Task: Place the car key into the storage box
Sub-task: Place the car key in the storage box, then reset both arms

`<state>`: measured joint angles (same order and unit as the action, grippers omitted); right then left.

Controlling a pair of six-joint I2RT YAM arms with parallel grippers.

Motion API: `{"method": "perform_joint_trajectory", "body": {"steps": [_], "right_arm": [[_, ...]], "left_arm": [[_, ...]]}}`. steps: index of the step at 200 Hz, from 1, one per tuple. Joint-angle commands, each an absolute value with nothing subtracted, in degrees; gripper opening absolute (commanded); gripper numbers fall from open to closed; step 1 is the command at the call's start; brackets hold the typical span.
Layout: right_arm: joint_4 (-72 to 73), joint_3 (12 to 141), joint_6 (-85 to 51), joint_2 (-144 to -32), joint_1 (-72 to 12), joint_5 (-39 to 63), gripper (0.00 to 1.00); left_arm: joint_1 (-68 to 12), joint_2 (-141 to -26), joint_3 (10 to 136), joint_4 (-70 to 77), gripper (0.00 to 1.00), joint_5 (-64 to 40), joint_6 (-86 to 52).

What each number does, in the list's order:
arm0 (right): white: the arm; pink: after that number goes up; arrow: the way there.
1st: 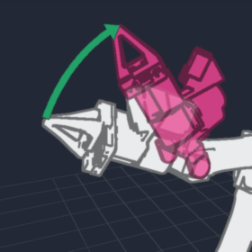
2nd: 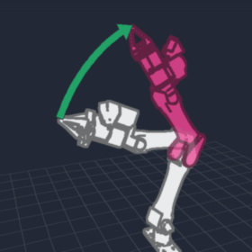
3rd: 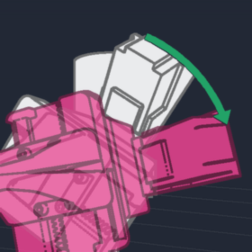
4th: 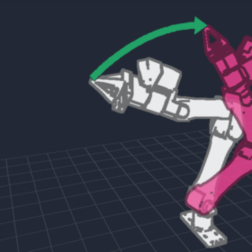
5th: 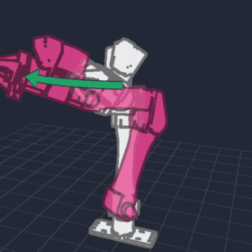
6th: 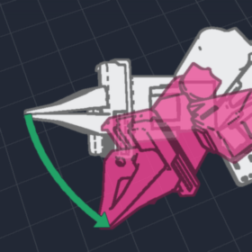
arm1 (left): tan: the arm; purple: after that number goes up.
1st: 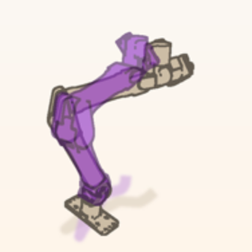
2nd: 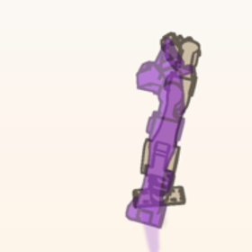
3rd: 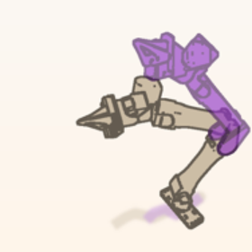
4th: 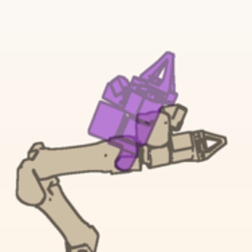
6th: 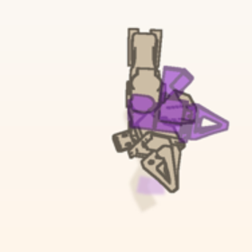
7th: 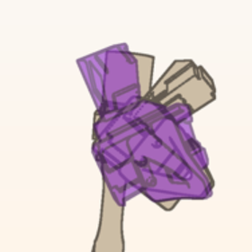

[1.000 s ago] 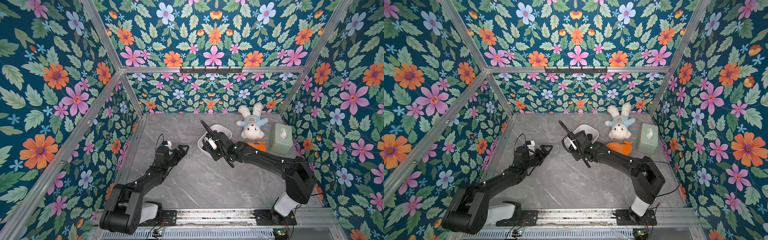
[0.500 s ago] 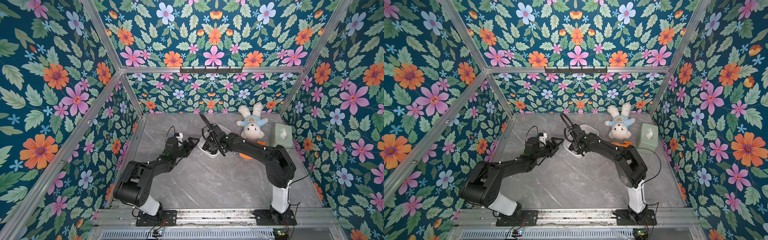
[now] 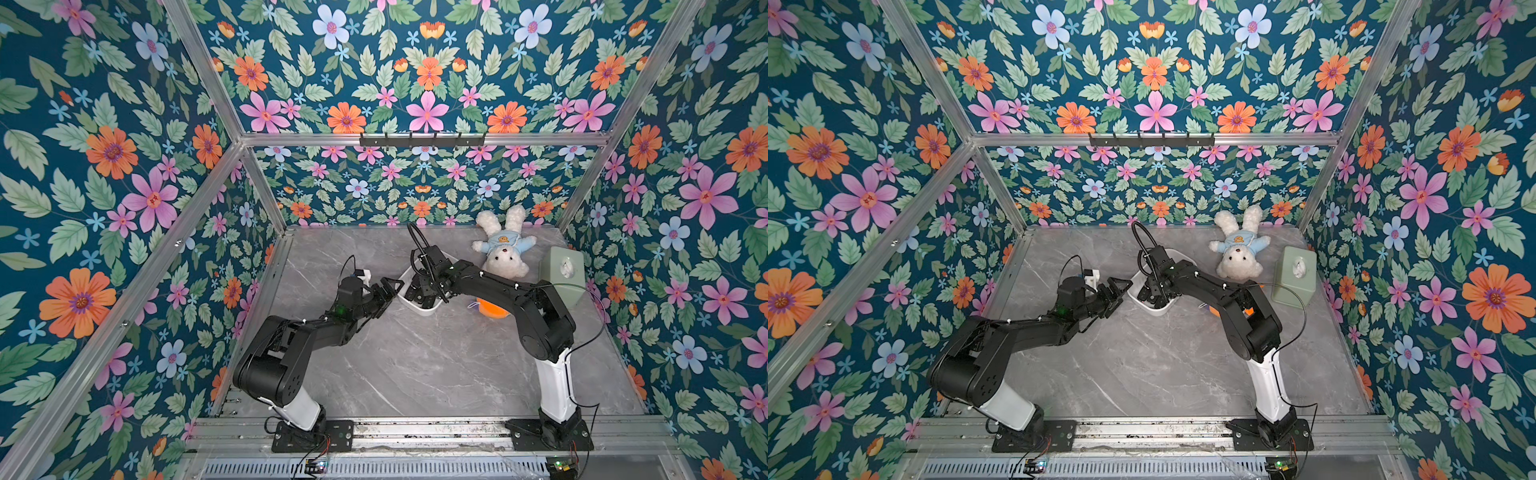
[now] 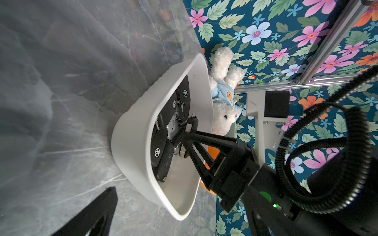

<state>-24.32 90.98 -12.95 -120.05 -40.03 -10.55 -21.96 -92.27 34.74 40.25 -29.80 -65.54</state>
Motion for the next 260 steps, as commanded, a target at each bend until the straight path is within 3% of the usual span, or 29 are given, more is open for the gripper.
{"method": "perform_joint_trajectory", "body": {"steps": [1, 65, 103, 148, 211, 260], "right_arm": [[-25.1, 92.6, -14.2, -121.6, -40.1, -11.3, 0.31], [-26.2, 94.2, -14.6, -123.1, -40.1, -12.6, 0.37], [-26.8, 95.4, -14.5, -122.7, -40.1, -13.3, 0.55], [-24.5, 93.1, -14.5, -116.8, -40.1, -16.0, 0.59], [-10.1, 71.8, -14.4, -96.6, -38.3, -26.6, 0.62], [4.1, 47.8, -17.2, -76.0, -27.4, -29.0, 0.70]], "left_arm": [[-21.9, -91.8, 34.8, 41.6, 1.00, -29.2, -65.1], [-21.9, -90.4, 34.6, 40.1, 1.00, -28.8, -64.3], [-21.9, -88.7, 34.7, 38.5, 1.00, -28.3, -63.5], [-21.7, -83.2, 37.6, 25.8, 1.00, -24.2, -55.4], [-20.0, -73.7, 44.2, -2.2, 1.00, -3.4, -34.1], [-16.3, -68.9, 40.2, -3.7, 1.00, 9.6, -22.2]]}}
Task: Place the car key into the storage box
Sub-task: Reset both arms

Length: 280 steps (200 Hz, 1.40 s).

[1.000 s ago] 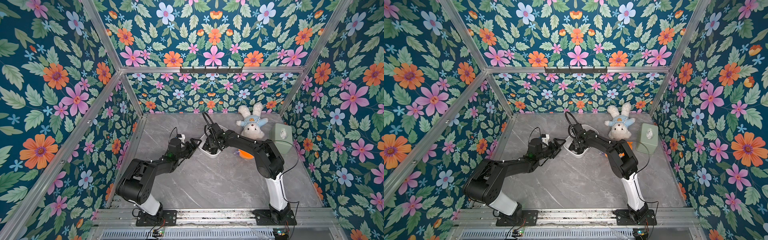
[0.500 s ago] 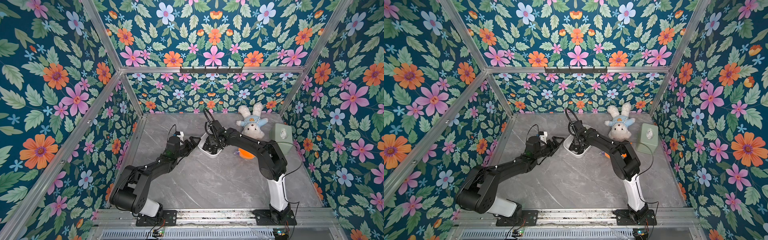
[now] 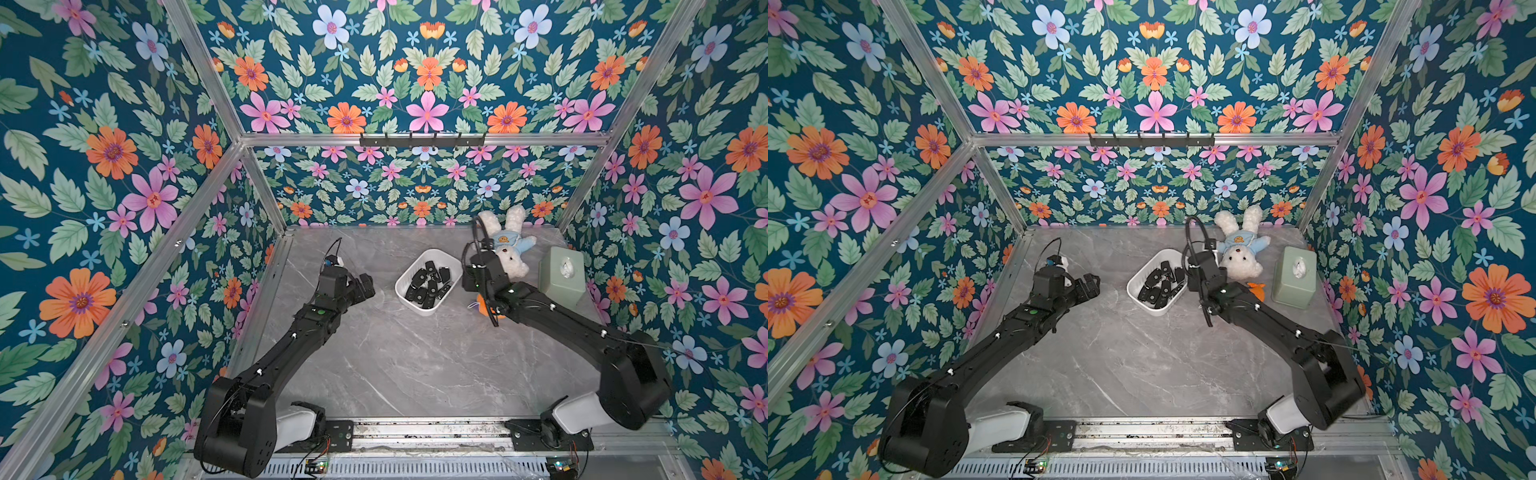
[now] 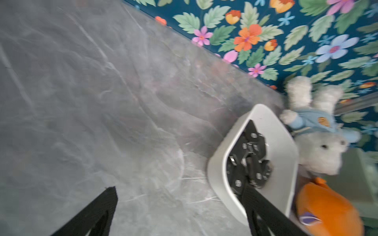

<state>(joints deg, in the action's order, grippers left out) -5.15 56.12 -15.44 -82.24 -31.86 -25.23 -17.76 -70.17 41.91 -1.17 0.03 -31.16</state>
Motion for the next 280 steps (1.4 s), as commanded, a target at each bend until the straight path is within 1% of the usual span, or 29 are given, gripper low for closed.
{"method": "perform_joint_trajectory", "body": {"steps": [1, 25, 40, 53, 58, 67, 85, 97, 112, 126, 133, 140, 146, 159, 168, 172, 175, 179, 183, 187, 191, 194, 195, 197, 200, 206, 218, 231, 280], "right_arm": [[4.6, 47.2, -17.1, -75.6, -27.1, -29.2, 0.70], [21.7, 31.2, -12.3, -66.5, -21.6, -34.9, 0.70], [30.8, 23.2, -10.3, -62.0, -17.0, -34.3, 0.70], [33.7, 19.2, -11.4, -59.4, -12.3, -33.3, 0.70], [34.7, 17.8, -12.1, -58.7, -10.3, -32.4, 0.70], [37.6, 15.5, -13.0, -58.5, -7.2, -30.1, 0.70], [49.5, 10.3, -11.3, -61.7, -4.1, -28.7, 0.70], [59.0, 8.0, -8.6, -66.0, -3.9, -29.9, 0.70], [69.2, 6.7, -6.0, -72.1, -3.9, -31.0, 0.70], [73.0, 7.2, -5.7, -77.6, -3.6, -28.9, 0.70], [76.4, 7.3, -3.8, -79.8, -3.6, -27.5, 0.69], [74.3, 7.6, -3.6, -79.9, -3.7, -25.2, 0.68], [74.2, 7.4, -3.8, -79.6, -3.7, -24.1, 0.68], [81.2, 4.5, -3.8, -81.6, -3.5, -23.4, 0.69], [90.1, 3.4, -2.0, -85.3, -3.5, -23.6, 0.70], [88.7, 3.6, -1.8, -85.2, -3.7, -23.7, 0.71], [85.6, 4.3, -2.2, -84.3, -3.7, -23.4, 0.72], [80.6, 5.2, -3.1, -82.7, -3.8, -23.2, 0.77], [77.6, 6.1, -4.1, -81.9, -3.5, -23.1, 0.78], [78.1, 6.6, -4.3, -82.5, -3.1, -23.1, 0.84], [80.2, 6.7, -4.0, -83.7, -2.8, -23.4, 0.86], [81.7, 6.4, -3.7, -84.3, -2.8, -23.3, 0.87], [81.9, 6.3, -3.6, -84.3, -2.8, -23.3, 0.88], [81.4, 6.4, -3.7, -84.2, -2.8, -23.3, 0.96], [79.8, 6.6, -3.9, -83.8, -2.7, -23.2, 0.99], [77.0, 7.1, -4.6, -82.6, -2.7, -23.1, 0.99], [80.0, 6.7, -4.1, -83.5, -2.7, -23.2, 0.99], [78.6, 6.7, -4.3, -83.2, -2.7, -23.2, 0.99], [79.5, 6.6, -4.2, -83.5, -2.7, -23.2, 0.99]], "left_arm": [[-16.1, -68.8, 40.1, -3.6, 1.00, 9.9, -21.9], [-13.8, -67.6, 34.1, 4.1, 1.00, 16.1, -15.0], [-11.8, -67.5, 29.7, 10.4, 1.00, 20.1, -15.0], [-9.4, -67.7, 27.2, 15.3, 1.00, 20.3, -15.0], [-8.5, -68.0, 27.7, 14.7, 1.00, 20.2, -15.3], [-7.9, -68.8, 27.3, 16.9, 1.00, 22.2, -13.8], [-7.7, -71.6, 24.2, 27.1, 1.00, 25.5, -7.0], [-7.4, -74.6, 22.6, 34.2, 1.00, 27.8, -4.2], [-6.9, -78.7, 21.4, 41.2, 1.00, 28.1, -2.5], [-6.5, -82.0, 20.4, 49.4, 1.00, 27.7, -0.9], [-6.2, -82.6, 20.0, 52.1, 1.00, 26.9, -1.0], [-5.6, -84.0, 18.8, 58.2, 1.00, 25.9, -1.7], [-4.7, -84.9, 18.2, 60.3, 1.00, 23.9, -3.2], [-3.8, -89.3, 17.4, 67.7, 1.00, 20.3, -1.9], [-3.8, -89.3, 18.8, 63.2, 0.99, 16.9, -1.7], [-3.6, -89.4, 18.6, 63.4, 1.00, 16.4, -1.8], [-3.5, -89.6, 18.1, 64.6, 1.00, 16.4, -1.9], [-3.4, -89.8, 17.1, 66.2, 1.00, 16.4, -2.0], [-3.4, -90.4, 15.8, 68.7, 1.00, 16.7, -2.3], [-3.4, -91.9, 14.5, 73.8, 1.00, 16.9, -1.7], [-3.5, -93.3, 13.8, 78.2, 1.00, 16.7, -0.6], [-3.5, -93.3, 13.9, 78.4, 1.00, 16.4, -0.4], [-3.5, -93.1, 14.0, 77.6, 1.00, 16.2, -0.5], [-3.5, -92.6, 14.4, 75.9, 0.99, 15.7, -0.8], [-3.5, -91.8, 15.0, 72.6, 1.00, 15.4, -1.2], [-3.4, -91.1, 16.4, 68.5, 1.00, 15.1, -1.7], [-3.0, -92.4, 15.8, 72.5, 1.00, 14.6, -1.2], [-3.0, -91.5, 16.2, 69.7, 1.00, 14.4, -1.7], [-3.1, -91.8, 16.0, 70.6, 1.00, 14.6, -1.6]]}}
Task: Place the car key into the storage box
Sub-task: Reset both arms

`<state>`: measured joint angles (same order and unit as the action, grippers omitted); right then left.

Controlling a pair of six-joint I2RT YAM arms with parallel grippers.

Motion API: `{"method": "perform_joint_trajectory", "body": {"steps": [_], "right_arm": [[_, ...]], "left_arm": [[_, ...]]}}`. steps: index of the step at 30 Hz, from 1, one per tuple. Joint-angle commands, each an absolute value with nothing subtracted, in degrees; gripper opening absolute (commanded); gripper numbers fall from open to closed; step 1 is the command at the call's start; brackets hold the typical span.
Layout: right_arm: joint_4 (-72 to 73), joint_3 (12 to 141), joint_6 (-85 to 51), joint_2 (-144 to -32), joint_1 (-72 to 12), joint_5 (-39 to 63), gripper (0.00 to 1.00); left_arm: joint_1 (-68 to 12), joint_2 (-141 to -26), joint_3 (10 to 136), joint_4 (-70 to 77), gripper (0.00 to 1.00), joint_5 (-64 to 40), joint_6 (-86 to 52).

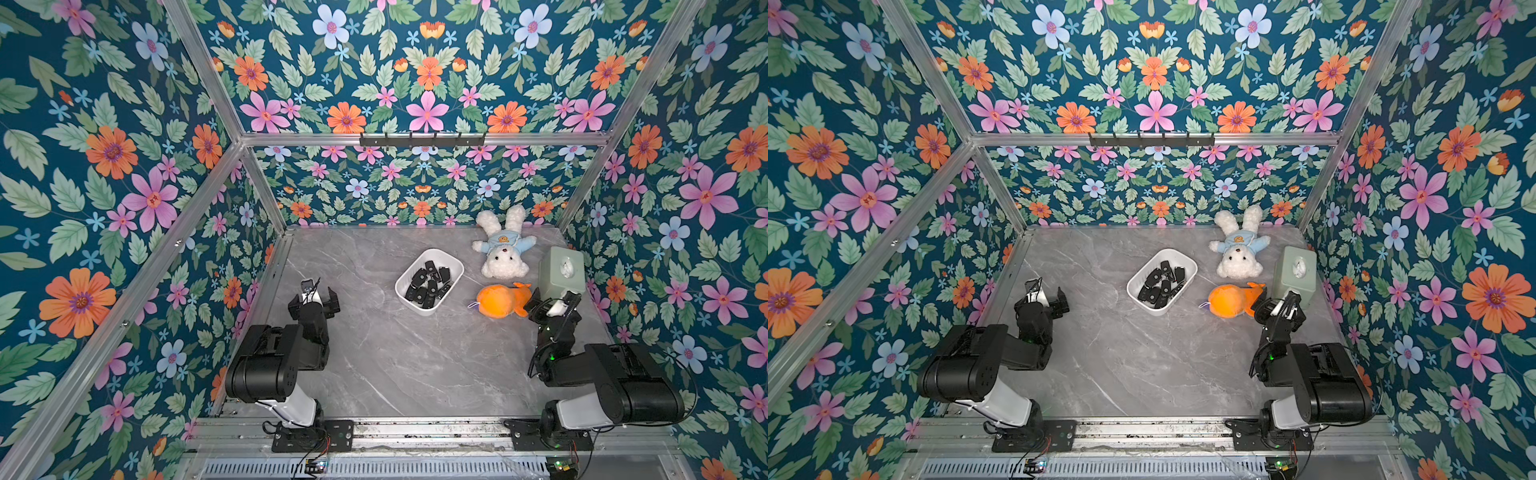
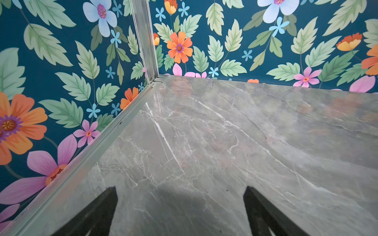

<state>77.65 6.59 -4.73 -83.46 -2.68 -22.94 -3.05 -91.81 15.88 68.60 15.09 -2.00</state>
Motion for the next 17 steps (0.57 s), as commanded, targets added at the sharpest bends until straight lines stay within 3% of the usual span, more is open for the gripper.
{"method": "perform_joint_trajectory", "body": {"steps": [1, 17], "right_arm": [[79.6, 6.6, -4.2, -83.5, -2.7, -23.1, 0.99], [79.5, 6.6, -4.2, -83.5, -2.7, -23.0, 0.99]], "left_arm": [[-3.0, -91.8, 16.0, 70.6, 1.00, 14.6, -1.6], [-3.0, -91.8, 16.0, 70.5, 1.00, 14.6, -1.6]]}}
